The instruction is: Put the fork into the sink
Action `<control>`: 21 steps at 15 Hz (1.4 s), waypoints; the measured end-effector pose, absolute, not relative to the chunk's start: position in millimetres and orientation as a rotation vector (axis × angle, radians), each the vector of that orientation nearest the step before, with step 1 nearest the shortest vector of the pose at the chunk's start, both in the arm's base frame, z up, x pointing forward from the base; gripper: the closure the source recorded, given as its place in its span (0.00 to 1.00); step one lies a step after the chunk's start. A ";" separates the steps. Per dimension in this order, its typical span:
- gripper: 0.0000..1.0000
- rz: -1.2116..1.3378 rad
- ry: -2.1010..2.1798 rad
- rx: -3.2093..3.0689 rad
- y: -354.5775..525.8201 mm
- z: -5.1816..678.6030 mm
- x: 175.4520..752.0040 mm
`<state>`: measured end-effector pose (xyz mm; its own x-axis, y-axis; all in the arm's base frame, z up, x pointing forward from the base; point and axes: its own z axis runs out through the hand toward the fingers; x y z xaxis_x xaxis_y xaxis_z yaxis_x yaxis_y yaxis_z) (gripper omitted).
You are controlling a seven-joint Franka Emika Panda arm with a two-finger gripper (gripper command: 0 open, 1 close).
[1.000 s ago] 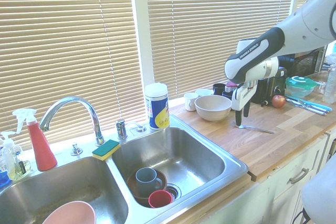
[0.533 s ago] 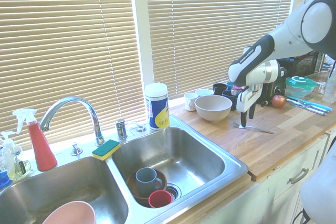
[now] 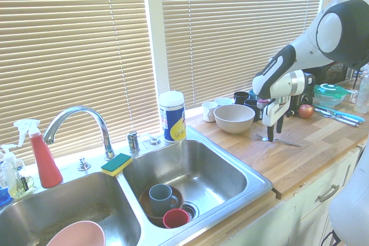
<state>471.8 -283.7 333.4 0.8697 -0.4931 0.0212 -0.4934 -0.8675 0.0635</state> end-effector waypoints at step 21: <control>1.00 -0.020 -0.826 2.994 -288.0 318.5 469.7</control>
<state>469.7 -288.0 318.5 0.8585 -0.5127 -0.0029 -0.5123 -0.8580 0.0373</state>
